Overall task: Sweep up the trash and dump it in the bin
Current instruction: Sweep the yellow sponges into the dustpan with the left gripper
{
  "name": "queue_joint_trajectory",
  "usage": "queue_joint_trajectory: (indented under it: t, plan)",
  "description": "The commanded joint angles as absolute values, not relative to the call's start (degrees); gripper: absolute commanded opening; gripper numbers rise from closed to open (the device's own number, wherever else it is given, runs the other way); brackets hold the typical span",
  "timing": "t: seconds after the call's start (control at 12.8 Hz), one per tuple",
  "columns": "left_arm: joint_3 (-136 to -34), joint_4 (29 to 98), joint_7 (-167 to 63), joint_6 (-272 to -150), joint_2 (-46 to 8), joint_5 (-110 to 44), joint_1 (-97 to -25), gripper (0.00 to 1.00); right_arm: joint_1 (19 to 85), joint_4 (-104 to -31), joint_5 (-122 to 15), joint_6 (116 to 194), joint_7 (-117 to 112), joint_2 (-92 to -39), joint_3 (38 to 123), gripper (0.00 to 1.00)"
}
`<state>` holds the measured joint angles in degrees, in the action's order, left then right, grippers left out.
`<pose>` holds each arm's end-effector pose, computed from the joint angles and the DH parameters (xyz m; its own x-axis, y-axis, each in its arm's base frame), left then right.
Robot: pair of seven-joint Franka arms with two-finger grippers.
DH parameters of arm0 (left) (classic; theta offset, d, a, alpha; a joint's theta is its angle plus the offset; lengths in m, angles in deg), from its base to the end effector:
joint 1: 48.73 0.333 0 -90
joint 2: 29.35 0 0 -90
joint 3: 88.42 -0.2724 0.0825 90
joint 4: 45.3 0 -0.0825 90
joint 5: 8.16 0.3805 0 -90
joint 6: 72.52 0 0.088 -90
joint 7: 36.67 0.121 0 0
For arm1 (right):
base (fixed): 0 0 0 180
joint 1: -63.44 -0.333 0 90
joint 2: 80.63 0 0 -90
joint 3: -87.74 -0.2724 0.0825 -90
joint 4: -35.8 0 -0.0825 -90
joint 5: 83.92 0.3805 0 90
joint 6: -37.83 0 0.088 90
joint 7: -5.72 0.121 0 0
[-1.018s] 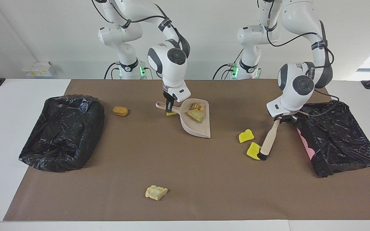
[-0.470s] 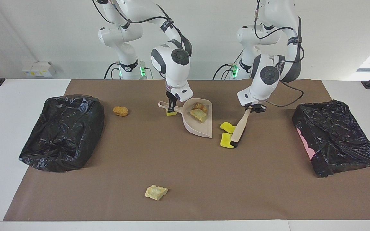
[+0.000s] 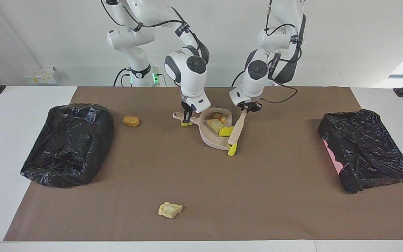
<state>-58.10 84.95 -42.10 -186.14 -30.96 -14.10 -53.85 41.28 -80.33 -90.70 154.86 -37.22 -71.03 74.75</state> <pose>0.3847 -0.2826 0.2932 0.8573 -0.4390 -0.2690 -0.4452 -0.8945 0.0412 0.4570 0.3113 0.3021 0.1402 0.9790 -0.1481 0.9870 -0.1501 -0.0575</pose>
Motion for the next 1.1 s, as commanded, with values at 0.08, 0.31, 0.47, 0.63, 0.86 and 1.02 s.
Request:
queue_joint_trajectory:
  t: [0.08,0.31,0.47,0.63,0.86,1.02]
  plan:
    - [-56.26,83.39,-45.89,-179.43,-32.69,-18.62,-54.26,0.00,41.38,-80.66,-91.13,155.69,-35.85,-70.96,74.38,0.00]
    - [-53.72,80.04,-47.65,-174.66,-33.39,-21.15,-54.18,0.00,42.17,-80.13,-91.13,154.29,-36.55,-71.66,74.38,0.00]
    - [-53.35,77.85,-48.18,-172.73,-34.00,-21.69,-53.65,0.00,42.26,-79.96,-91.04,153.94,-36.64,-71.75,74.38,0.00]
    - [-54.66,76.08,-48.01,-169.31,-34.53,-21.69,-53.30,0.00,43.30,-79.87,-90.69,154.02,-36.99,-71.75,74.38,0.00]
    - [-58.96,76.16,-47.39,-164.82,-38.48,-21.69,-53.21,0.00,44.45,-78.73,-87.97,154.02,-39.62,-71.93,74.38,0.00]
    - [-59.24,77.12,-47.22,-164.98,-39.62,-21.69,-53.30,0.00,45.07,-78.46,-87.53,153.94,-40.07,-72.28,74.38,0.00]
